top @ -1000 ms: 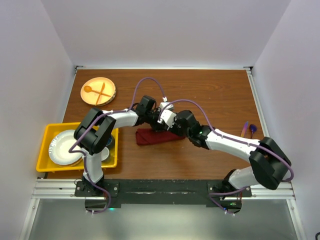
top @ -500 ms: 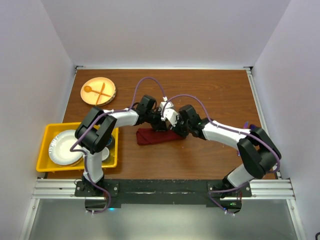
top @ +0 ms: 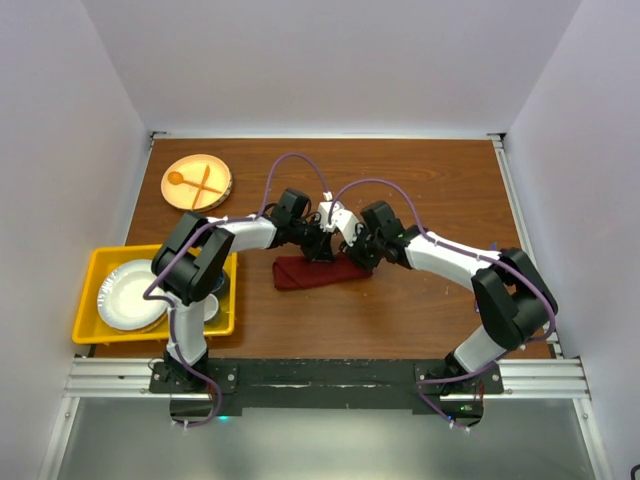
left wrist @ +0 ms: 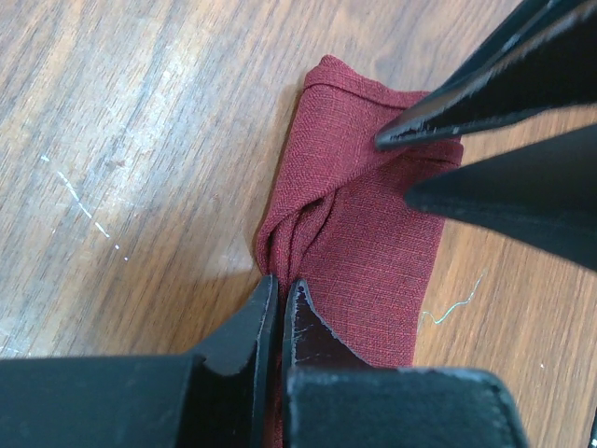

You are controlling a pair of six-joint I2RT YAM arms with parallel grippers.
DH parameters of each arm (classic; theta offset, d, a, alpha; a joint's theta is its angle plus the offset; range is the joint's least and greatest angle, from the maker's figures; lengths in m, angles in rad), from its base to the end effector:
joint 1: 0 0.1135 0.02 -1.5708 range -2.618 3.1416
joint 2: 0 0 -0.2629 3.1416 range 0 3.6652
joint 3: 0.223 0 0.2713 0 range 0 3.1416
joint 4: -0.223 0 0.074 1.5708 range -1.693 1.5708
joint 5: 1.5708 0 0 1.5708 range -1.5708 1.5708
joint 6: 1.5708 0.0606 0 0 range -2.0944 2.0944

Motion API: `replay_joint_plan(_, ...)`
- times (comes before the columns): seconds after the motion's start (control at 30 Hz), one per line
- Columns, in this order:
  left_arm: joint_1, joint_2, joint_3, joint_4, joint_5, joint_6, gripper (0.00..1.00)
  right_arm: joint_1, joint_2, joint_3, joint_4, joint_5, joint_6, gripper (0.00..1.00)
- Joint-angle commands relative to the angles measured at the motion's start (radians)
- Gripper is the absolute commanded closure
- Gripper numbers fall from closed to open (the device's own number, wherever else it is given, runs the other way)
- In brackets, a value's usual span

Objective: Fold the napkin into a case and place the utensils inside
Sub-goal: Stuff the top corner of the smaller-rectangle-folded napkin into the folded napkin.

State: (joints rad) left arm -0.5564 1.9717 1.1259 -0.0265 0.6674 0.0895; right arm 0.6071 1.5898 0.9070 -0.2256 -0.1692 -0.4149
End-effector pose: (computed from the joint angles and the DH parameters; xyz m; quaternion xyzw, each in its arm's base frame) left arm 0.3378 -0.2543 0.1042 0.3880 0.8063 -0.3742 0.2433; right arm 0.2819 0.2083 0.1505 -0.4848 0.8085 0.1106 0.3149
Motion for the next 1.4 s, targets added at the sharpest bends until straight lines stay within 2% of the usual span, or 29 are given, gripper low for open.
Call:
replay_joint_plan(0.0, 0.006, 0.053, 0.000, -0.053, -0.061, 0.015, 1.00, -0.018, -0.019, 0.073, -0.057, -0.027, 0.031, 0.67)
replay_joint_plan(0.17, 0.007, 0.058, 0.008, -0.058, -0.055, 0.021, 1.00, -0.021, -0.024, 0.073, -0.077, -0.018, 0.028, 0.69)
replay_joint_plan(0.33, 0.009, 0.061, 0.008, -0.056, -0.057, 0.018, 1.00, -0.020, -0.011, 0.063, -0.077, -0.030, 0.008, 0.78)
replay_joint_plan(0.5, 0.010, 0.059, 0.005, -0.056, -0.054, 0.018, 1.00, -0.021, 0.030, 0.082, -0.086, -0.018, 0.014, 0.82)
replay_joint_plan(0.57, 0.009, 0.059, 0.002, -0.056, -0.054, 0.018, 1.00, -0.021, 0.036, 0.093, -0.087, -0.012, 0.018, 0.89)
replay_joint_plan(0.73, 0.010, 0.059, 0.002, -0.055, -0.057, 0.015, 1.00, -0.020, 0.047, 0.105, -0.103, -0.003, 0.010, 0.92)
replay_joint_plan(0.8, 0.012, 0.059, 0.002, -0.053, -0.057, 0.013, 1.00, -0.021, 0.041, 0.099, -0.090, 0.003, 0.008, 1.00)
replay_joint_plan(1.37, 0.010, 0.070, 0.009, -0.052, -0.054, 0.004, 1.00, -0.015, 0.010, 0.079, -0.083, -0.095, 0.048, 1.00)
